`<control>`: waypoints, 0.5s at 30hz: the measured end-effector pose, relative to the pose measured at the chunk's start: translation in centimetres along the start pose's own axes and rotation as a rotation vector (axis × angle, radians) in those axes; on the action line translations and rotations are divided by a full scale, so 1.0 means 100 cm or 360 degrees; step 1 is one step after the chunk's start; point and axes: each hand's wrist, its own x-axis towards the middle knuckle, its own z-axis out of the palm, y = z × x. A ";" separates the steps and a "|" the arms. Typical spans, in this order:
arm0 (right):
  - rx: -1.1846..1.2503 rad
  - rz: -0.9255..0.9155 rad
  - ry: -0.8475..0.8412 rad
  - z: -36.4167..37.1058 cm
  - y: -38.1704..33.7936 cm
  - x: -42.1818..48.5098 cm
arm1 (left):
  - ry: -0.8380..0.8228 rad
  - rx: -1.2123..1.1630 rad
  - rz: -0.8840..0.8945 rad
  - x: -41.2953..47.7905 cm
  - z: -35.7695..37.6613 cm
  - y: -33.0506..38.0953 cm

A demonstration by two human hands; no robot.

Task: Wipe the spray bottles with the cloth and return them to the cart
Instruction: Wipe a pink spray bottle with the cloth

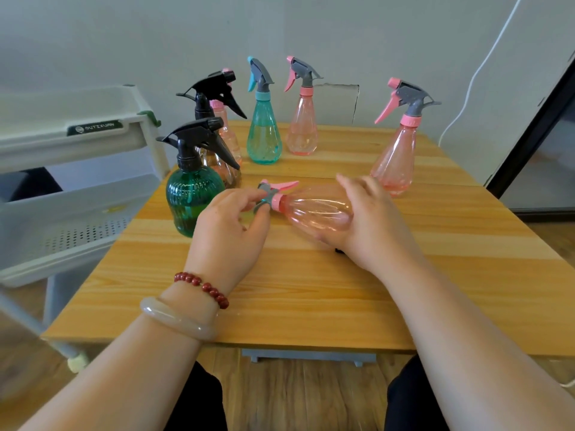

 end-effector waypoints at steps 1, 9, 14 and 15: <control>0.0046 0.0028 0.0036 0.001 0.002 0.000 | -0.0035 -0.0013 -0.0085 0.000 0.000 0.002; 0.0540 0.0152 0.0562 0.006 0.004 -0.001 | -0.0273 -0.0540 -0.0724 0.009 0.015 0.018; 0.0758 0.0086 0.0619 0.012 -0.010 -0.004 | -0.0480 -0.0963 -0.0723 0.024 0.034 0.043; 0.0754 0.0078 0.0563 0.013 -0.010 -0.005 | -0.0433 -0.0998 -0.0731 0.027 0.038 0.045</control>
